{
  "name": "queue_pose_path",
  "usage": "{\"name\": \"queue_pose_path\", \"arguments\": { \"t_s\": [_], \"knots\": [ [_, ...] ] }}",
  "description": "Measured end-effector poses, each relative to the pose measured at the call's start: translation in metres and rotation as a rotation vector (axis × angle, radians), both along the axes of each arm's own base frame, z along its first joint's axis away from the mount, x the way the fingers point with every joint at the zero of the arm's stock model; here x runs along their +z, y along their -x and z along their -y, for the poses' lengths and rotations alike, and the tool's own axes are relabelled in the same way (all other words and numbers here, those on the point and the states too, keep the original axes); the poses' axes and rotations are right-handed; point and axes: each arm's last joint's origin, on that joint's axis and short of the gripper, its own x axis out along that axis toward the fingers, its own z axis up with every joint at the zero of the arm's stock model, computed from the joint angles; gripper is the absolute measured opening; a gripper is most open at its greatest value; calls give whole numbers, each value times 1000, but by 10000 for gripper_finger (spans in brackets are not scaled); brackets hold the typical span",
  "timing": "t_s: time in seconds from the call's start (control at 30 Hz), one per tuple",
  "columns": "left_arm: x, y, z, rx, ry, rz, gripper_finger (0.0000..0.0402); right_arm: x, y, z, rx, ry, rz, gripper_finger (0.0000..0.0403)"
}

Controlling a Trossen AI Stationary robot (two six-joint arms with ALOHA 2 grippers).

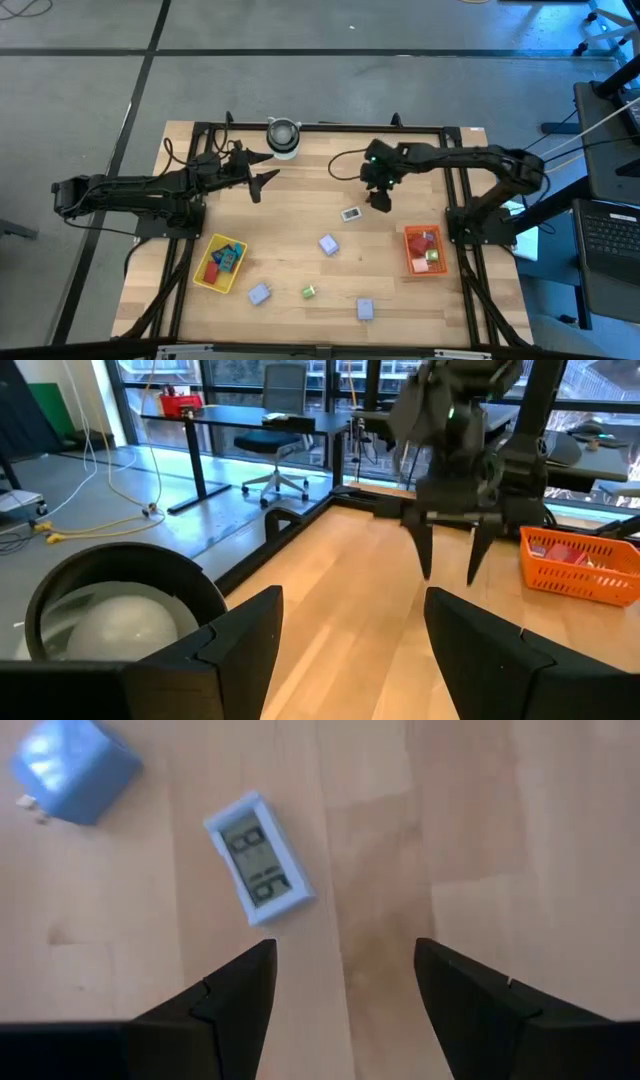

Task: Pick & Place Office items
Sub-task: Put the white digital timer into the yellow basket

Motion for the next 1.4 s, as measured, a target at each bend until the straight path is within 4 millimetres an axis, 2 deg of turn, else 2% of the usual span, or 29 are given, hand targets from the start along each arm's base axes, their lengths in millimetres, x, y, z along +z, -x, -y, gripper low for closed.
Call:
{"name": "queue_pose_path", "arguments": {
  "t_s": [0.13, 0.27, 0.57, 0.93, 1.07, 1.4],
  "knots": [
    [0, 0, 0, -10, -6, -3, 239, -17, -10, -5, 22, -13, -35, 240],
    [0, 0, 1, -27, -6, -3, 239, -25, -19, -14, 56, 11, -27, 240],
    [-3, -1, 1, -27, 1, -27, 239, -28, -29, -38, 117, 183, -44, 240],
    [-3, -1, 1, -23, 30, -19, 239, -27, -35, -65, 204, 187, -6, 240],
    [-3, -1, 1, -23, 51, -8, 239, -29, -39, -68, 210, 187, 20, 240],
    [-3, -2, 2, -77, 75, 0, 239, -52, -45, -66, 220, 180, -37, 240]
  ]
}}
